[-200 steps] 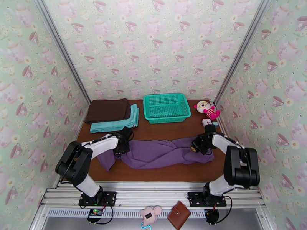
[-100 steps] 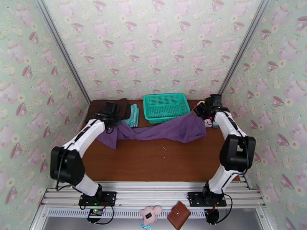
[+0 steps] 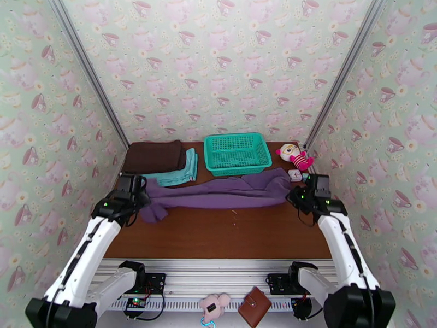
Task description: Fold and stack the trousers
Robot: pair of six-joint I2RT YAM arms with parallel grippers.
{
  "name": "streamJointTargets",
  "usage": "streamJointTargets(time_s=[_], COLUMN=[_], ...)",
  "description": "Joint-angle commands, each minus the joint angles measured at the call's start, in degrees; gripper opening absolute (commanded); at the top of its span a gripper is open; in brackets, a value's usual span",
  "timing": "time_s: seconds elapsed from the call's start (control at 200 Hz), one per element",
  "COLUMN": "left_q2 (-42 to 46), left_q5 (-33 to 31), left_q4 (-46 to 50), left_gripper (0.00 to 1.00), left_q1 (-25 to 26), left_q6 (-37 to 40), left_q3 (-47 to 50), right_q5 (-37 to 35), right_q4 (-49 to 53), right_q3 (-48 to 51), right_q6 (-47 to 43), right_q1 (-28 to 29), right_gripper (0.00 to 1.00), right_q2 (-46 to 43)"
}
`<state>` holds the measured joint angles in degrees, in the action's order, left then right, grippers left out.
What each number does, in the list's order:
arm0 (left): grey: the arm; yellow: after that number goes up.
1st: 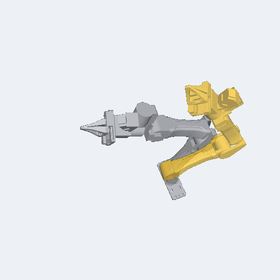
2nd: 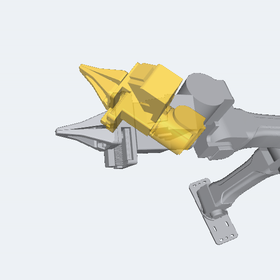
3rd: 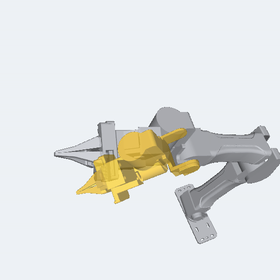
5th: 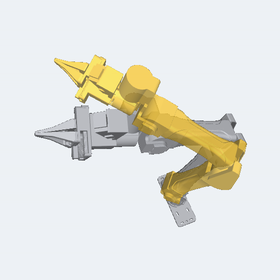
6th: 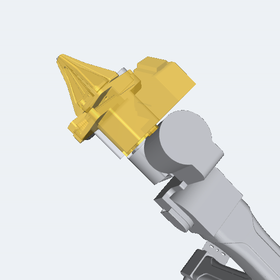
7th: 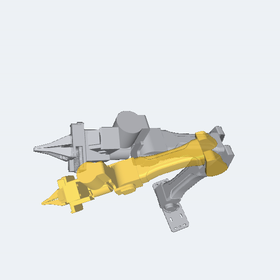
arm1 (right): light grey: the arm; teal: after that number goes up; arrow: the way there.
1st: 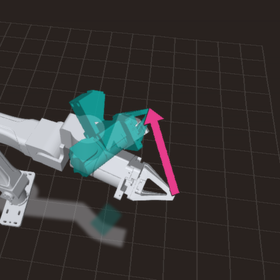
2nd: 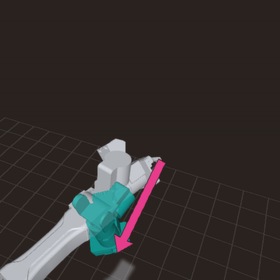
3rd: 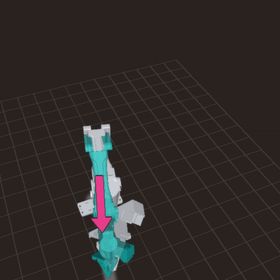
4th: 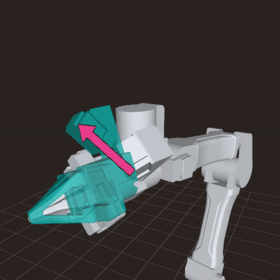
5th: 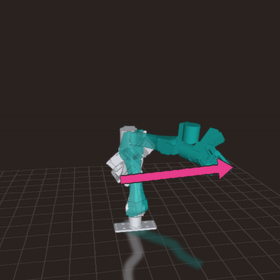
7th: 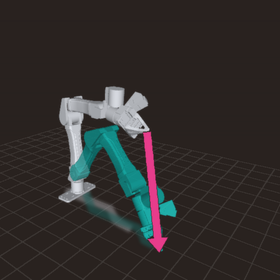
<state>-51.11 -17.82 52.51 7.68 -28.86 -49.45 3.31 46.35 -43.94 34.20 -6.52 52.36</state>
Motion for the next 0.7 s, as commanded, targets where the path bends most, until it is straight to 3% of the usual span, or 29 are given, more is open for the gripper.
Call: streamJointTargets(time_s=[0.0,0.381,0.506,0.611,0.691], left_q2=[5.4,5.2,4.1,0.5,-2.7], left_q5=[0.6,10.2,6.5,8.8,10.5], left_q4=[-2.2,-7.7,-6.3,-7.6,-8.2], left_gripper=[0.04,0.06,0.03,0.04,0.1], left_q1=[0.1,0.3,-0.6,-2.6,-3.6], left_q6=[-5.4,-6.2,-5.8,-4.2,-3.3], left_q3=[7.3,10.1,9.2,6.8,4.9], right_q5=[-9.5,-16.7,-11.2,-9.7,-11.0], right_q4=[1.5,5.0,0.9,-1.3,-1.2], right_q3=[4.2,4.7,2.5,-2.0,-7.0], right_q6=[3.9,10.4,9.5,8.7,6.8], right_q1=[-0.3,-0.5,-0.5,-0.5,-0.7], right_gripper=[0.0,0.0,0.0,0.0,0.0], right_q2=[-9.3,-10.2,-7.6,-2.9,0.4])
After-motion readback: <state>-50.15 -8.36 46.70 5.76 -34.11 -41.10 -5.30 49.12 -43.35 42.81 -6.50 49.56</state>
